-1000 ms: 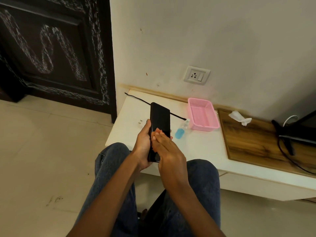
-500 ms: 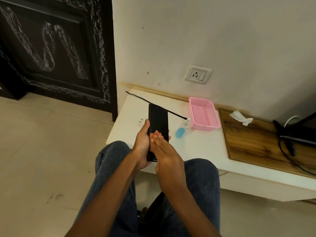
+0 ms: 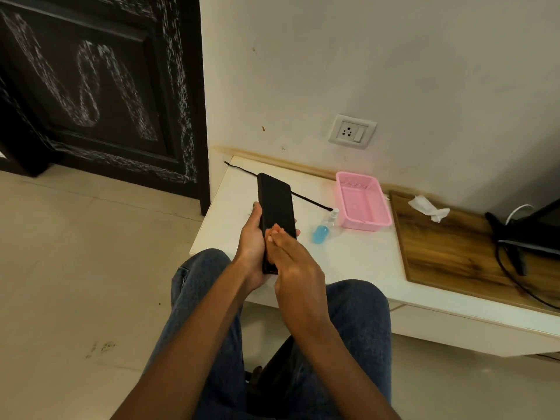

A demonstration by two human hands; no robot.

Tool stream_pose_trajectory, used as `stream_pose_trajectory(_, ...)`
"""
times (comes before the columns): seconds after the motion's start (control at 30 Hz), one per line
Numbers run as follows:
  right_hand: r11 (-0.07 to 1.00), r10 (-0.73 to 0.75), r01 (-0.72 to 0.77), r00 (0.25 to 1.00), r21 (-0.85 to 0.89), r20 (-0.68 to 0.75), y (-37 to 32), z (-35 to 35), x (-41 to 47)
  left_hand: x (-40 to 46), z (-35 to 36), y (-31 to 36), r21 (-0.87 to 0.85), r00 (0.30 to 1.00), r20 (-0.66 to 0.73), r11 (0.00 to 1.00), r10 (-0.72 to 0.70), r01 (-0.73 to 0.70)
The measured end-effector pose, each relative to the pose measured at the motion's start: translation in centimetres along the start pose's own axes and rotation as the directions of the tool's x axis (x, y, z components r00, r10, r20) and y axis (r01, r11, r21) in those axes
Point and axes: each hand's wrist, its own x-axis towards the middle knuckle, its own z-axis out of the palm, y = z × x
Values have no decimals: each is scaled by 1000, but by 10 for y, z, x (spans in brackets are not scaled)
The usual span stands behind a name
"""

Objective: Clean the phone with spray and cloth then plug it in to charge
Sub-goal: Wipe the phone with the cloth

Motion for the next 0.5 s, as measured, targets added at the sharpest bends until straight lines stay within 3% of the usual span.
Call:
stream_pose_trajectory(0.07,886,14,138,946,-442,324,12,5,34,-2,1,-3,-42,999,5,999,-33,33)
stream_pose_trajectory(0.1,735,36,322,860,-597,508,11,19,37,-2,1,-4,-59,999,5,997,-42,42)
stream_pose_trajectory(0.13,685,56,411,794,-602,605,10,23,37,-2,0,-5,-73,999,4,996,-47,47)
stream_pose_trajectory(0.17,845,13,294,823,-446,567,8,27,28,-1,-1,-5,-86,999,6,995,-51,52)
stream_pose_trajectory(0.2,988,-75,115,939,-102,337,1,26,11,-1,-2,-5,-98,998,13,993,-57,58)
stream_pose_trajectory(0.23,994,-10,-2,993,107,115,-1,12,-3,-1,-3,-5,-107,998,22,992,-62,64)
stream_pose_trajectory(0.27,982,64,-45,993,181,-98,6,14,-7,0,-4,-5,-109,997,27,992,-66,68)
stream_pose_trajectory(0.3,975,119,-51,942,217,-314,12,12,-16,1,-5,-6,-105,998,23,992,-66,68)
stream_pose_trajectory(0.4,960,-35,116,953,255,-300,10,9,-28,4,-9,-5,-86,999,-12,996,-32,30)
stream_pose_trajectory(0.5,959,-105,174,951,224,-289,12,4,-34,5,-10,-5,-99,1000,8,995,-14,15)
